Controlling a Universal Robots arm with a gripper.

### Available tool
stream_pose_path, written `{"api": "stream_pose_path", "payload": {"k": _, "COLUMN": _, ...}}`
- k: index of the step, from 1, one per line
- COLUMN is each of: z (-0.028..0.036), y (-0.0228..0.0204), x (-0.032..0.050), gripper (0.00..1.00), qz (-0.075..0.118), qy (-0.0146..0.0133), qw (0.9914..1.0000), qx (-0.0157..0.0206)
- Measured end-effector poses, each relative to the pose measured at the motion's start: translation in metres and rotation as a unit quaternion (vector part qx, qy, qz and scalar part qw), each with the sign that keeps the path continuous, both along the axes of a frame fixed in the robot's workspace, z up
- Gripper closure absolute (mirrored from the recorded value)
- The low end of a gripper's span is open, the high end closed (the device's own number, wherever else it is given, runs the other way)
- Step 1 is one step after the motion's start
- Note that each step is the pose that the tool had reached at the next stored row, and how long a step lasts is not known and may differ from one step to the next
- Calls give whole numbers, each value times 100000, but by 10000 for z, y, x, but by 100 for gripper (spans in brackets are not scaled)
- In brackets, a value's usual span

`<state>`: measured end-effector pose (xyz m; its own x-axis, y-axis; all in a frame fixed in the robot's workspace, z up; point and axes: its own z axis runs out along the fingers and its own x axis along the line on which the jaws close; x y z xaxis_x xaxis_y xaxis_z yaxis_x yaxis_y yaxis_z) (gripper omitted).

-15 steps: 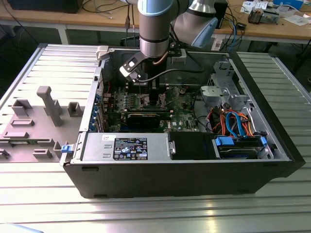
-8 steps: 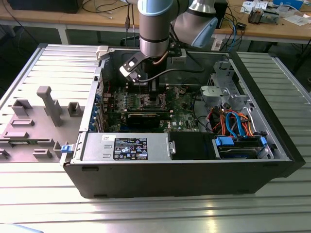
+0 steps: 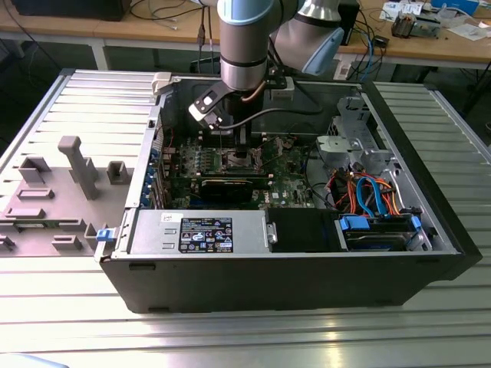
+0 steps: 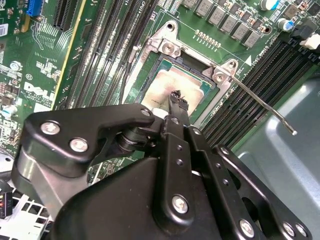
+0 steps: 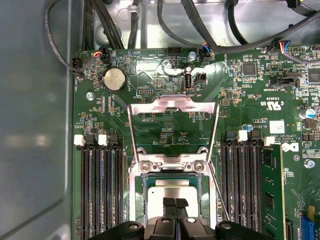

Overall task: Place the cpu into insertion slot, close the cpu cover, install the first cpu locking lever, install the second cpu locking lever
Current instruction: 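Place the cpu into insertion slot, then close the cpu cover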

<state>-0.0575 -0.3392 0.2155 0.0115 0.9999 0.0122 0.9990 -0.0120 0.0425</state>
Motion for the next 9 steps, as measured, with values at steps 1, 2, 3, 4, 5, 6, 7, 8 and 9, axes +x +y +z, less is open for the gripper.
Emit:
{"api": "stream_pose_path", "payload": {"k": 1, "z": 13, "y": 0, "x": 0, "gripper": 89, "qz": 0, "qy": 0, "qw": 100000, "qx": 1}}
{"api": "stream_pose_path", "payload": {"k": 2, "z": 24, "y": 0, "x": 0, "gripper": 89, "qz": -1, "qy": -3, "qw": 100000, "qx": -2}}
{"api": "stream_pose_path", "payload": {"k": 3, "z": 25, "y": 0, "x": 0, "gripper": 89, "qz": -2, "qy": -1, "qw": 100000, "qx": -3}}
{"api": "stream_pose_path", "payload": {"k": 4, "z": 26, "y": 0, "x": 0, "gripper": 89, "qz": 0, "qy": 0, "qw": 100000, "qx": 1}}
{"api": "stream_pose_path", "payload": {"k": 5, "z": 27, "y": 0, "x": 0, "gripper": 89, "qz": -1, "qy": 0, "qw": 100000, "qx": -3}}
{"api": "stream_pose_path", "payload": {"k": 6, "z": 28, "y": 0, "x": 0, "gripper": 89, "qz": 0, "qy": -3, "qw": 100000, "qx": 0}}
{"api": "stream_pose_path", "payload": {"k": 7, "z": 28, "y": 0, "x": 0, "gripper": 89, "qz": 4, "qy": -9, "qw": 100000, "qx": 2}}
{"api": "stream_pose_path", "payload": {"k": 8, "z": 28, "y": 0, "x": 1, "gripper": 89, "qz": 8, "qy": -39, "qw": 100000, "qx": 4}}
{"api": "stream_pose_path", "payload": {"k": 9, "z": 38, "y": -1, "x": 0, "gripper": 89, "qz": 2, "qy": -27, "qw": 100000, "qx": -23}}
